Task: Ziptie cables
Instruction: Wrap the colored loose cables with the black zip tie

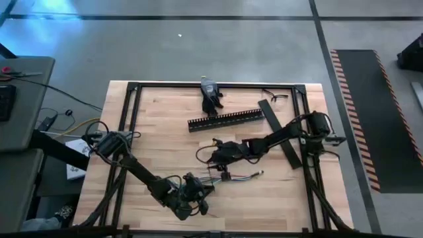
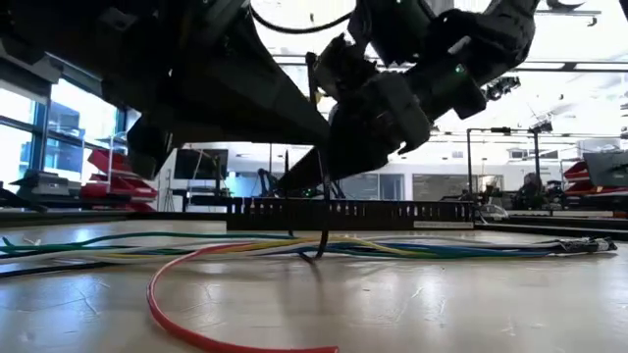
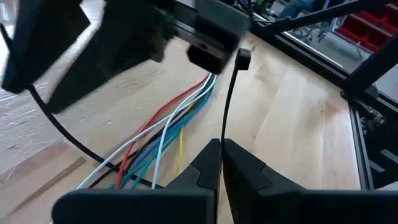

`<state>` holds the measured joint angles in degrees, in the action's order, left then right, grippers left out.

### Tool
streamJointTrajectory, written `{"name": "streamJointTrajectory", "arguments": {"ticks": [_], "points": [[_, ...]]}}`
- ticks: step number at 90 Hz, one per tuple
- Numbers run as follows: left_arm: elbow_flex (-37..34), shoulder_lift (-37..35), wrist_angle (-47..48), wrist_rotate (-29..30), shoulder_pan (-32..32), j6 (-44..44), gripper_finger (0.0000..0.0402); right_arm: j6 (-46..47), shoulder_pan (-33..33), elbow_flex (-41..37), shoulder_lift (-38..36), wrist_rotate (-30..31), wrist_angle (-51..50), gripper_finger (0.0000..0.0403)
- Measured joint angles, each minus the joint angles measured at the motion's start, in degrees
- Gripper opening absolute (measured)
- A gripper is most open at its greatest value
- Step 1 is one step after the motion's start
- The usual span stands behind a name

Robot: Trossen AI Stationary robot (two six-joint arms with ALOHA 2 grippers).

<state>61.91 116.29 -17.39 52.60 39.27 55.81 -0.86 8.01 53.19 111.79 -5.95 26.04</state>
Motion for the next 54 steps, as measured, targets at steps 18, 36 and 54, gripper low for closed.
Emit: {"name": "streamJointTrajectory", "arguments": {"ticks": [18,36,54], "points": [[0.0,0.0,0.0,0.0,0.0,-0.2,0.0000,6.6,-1.3,-6.7,0.0,-5.0,13.5,0.0099],[0.0,0.0,0.0,0.0,-0.3,-0.5,0.0000,9.6,-1.6,-10.2,0.0,-4.6,19.0,0.0099],[0.0,0.0,0.0,-0.1,-0.7,-0.5,0.0000,8.4,-1.6,-10.1,2.6,-3.6,24.4,0.0097]]}}
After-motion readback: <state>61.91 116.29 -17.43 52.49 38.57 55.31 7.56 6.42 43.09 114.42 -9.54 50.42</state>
